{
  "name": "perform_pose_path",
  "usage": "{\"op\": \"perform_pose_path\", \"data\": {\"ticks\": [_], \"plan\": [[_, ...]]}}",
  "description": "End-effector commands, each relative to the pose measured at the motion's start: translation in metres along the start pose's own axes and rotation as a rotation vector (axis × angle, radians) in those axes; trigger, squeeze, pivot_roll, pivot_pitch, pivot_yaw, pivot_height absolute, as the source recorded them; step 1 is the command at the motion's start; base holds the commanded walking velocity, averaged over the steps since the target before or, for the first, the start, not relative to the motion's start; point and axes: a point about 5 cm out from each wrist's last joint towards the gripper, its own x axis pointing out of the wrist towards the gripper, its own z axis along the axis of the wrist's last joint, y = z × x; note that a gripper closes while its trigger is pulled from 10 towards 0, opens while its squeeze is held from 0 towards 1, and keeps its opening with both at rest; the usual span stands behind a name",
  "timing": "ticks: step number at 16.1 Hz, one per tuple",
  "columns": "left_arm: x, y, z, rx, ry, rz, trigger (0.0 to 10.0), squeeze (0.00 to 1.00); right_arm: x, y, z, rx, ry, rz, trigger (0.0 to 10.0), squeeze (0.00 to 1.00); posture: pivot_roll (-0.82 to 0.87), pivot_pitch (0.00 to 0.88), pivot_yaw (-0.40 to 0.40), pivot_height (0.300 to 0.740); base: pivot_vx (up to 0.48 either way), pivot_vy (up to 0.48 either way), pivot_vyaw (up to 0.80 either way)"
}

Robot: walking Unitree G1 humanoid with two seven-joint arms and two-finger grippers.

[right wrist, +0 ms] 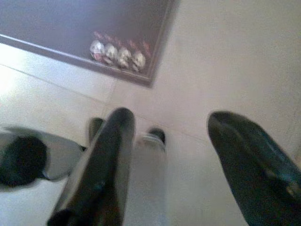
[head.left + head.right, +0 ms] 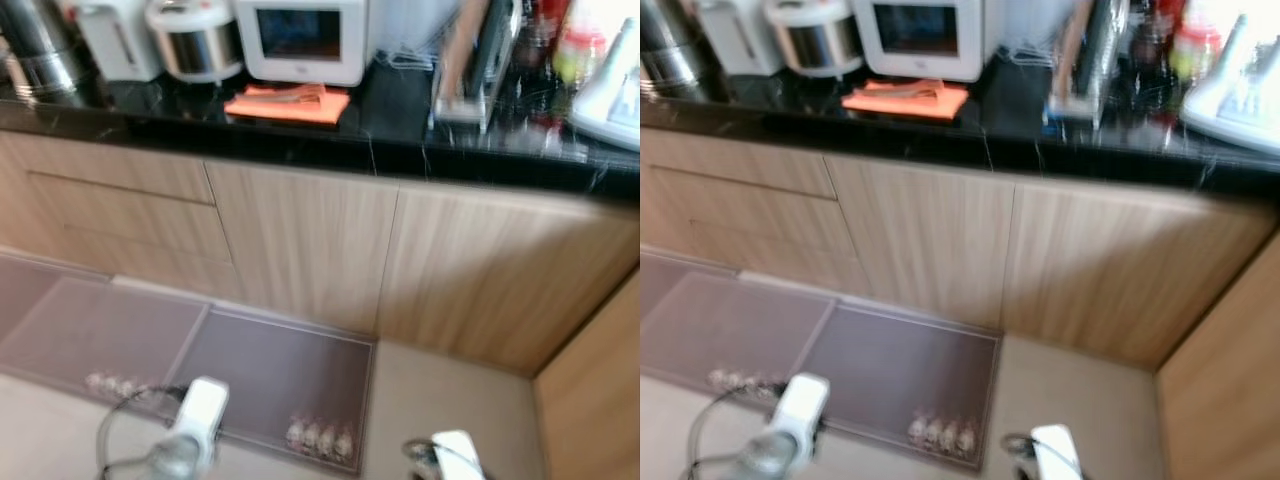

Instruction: Kitchen organization

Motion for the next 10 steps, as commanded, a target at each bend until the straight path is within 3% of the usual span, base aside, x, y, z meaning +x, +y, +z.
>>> {"op": "perform_pose_path", "data": {"ticks": [1,3,10], "plan": [[0.0005,0.0095,0.0016,0.011,-0.004,0.018,10.0,0.0,0.0019,0.0036,0.0078,0.025,-0.024,0.006,10.0,0.0,-0.09,0.0,0.028,0.74,0.0,0.398,-0.8],[0.0007,0.0097,0.0025,0.007,-0.005,0.02,10.0,0.0,0.0024,0.0035,0.0093,-0.012,-0.007,0.009,10.0,0.0,-0.1,0.0,0.028,0.74,0.0,0.39,-0.8],[0.0003,0.0095,0.0002,-0.008,0.005,0.017,10.0,0.0,0.0018,0.0013,0.0066,0.02,-0.011,-0.019,10.0,0.0,-0.09,0.0,0.022,0.74,0.0,0.387,0.0]]}}
